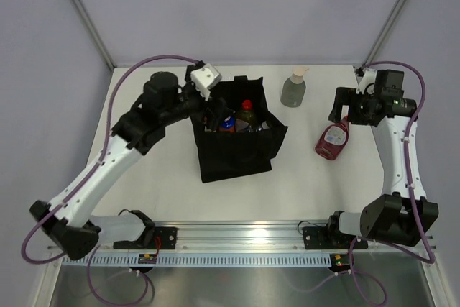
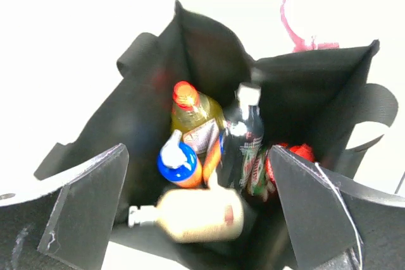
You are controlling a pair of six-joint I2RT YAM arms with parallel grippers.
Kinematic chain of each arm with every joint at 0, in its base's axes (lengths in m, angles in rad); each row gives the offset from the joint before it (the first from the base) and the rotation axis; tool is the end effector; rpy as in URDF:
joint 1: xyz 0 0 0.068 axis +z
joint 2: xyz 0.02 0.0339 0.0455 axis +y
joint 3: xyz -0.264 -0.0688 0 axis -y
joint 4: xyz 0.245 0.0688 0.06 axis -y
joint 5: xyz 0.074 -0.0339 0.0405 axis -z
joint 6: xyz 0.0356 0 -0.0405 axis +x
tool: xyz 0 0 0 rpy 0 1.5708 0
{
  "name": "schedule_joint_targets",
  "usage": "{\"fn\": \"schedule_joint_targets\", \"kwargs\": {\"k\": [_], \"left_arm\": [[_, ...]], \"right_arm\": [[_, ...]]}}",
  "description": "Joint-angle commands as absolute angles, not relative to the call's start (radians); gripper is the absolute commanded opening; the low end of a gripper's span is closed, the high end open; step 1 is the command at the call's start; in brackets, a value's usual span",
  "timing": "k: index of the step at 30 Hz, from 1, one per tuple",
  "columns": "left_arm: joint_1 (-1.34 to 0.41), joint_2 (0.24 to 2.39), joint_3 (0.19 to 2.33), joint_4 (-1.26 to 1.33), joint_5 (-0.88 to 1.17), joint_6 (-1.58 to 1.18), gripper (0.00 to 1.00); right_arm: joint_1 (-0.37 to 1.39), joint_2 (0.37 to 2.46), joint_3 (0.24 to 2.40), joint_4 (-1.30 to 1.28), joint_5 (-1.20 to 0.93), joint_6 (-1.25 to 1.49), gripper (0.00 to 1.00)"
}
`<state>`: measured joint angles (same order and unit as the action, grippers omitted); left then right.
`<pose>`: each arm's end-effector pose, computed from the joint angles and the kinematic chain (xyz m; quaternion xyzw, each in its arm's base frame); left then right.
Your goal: Place the personal care products into the canvas bag
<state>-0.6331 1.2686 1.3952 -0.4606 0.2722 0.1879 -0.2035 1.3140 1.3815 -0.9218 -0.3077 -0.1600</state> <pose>0.2194 -0.1729 0.4205 0.3943 0.7088 -0.2346 0.5358 0.2610 -0.0428 0.3638 -0.0336 0.9264 0.0785 0.3667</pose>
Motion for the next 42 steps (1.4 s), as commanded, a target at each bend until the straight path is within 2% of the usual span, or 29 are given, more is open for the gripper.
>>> {"fn": "schedule_joint_targets", "kwargs": {"k": [1,3,12,19,25,31,33,34,37,38,40,41,42], "left_arm": [[-0.630,1.120,1.319,-0.350,0.170,0.069,0.99],[-0.630,1.025,1.267,-0.333,0.149,0.039,0.99],[-0.630,0.709,1.020,-0.354,0.077,-0.064,0.99],[-0.630,0.644,0.954,-0.380,0.071,-0.100,0.99],[-0.630,0.649,0.933,-0.365,0.083,-0.115,0.99],[-0.630,0.646,0.911,-0.341,0.078,-0.121,0.99],[-0.630,0.652,0.910,-0.330,0.090,-0.127,0.99],[-0.630,0.655,0.911,-0.328,0.095,-0.129,0.99],[-0.630,0.660,0.914,-0.324,0.113,-0.133,0.99],[-0.630,0.660,0.916,-0.324,0.123,-0.136,0.99],[-0.630,0.654,0.914,-0.319,0.135,-0.138,0.99],[-0.630,0.650,0.913,-0.318,0.144,-0.143,0.99],[-0.630,0.646,0.913,-0.318,0.150,-0.144,0.99]], "right_arm": [[-0.207,1.310,1.327,-0.945,-0.103,-0.029,0.99],[-0.207,1.327,1.301,-0.940,-0.100,-0.006,0.99],[-0.204,1.656,1.278,-0.792,-0.032,0.167,1.00],[-0.198,1.822,1.315,-0.707,0.147,0.242,0.99],[-0.198,1.962,1.390,-0.701,0.088,0.262,1.00],[-0.198,1.986,1.436,-0.696,0.023,0.264,0.99],[-0.198,1.994,1.445,-0.701,0.026,0.244,0.94],[-0.199,1.994,1.447,-0.703,0.026,0.235,0.83],[-0.202,1.985,1.445,-0.695,-0.009,0.196,0.62],[-0.206,1.980,1.443,-0.692,-0.046,0.186,0.44],[-0.210,1.962,1.445,-0.690,-0.072,0.166,0.30],[-0.213,1.957,1.453,-0.693,-0.084,0.154,0.16],[-0.219,1.947,1.457,-0.699,-0.097,0.129,0.10]]}}
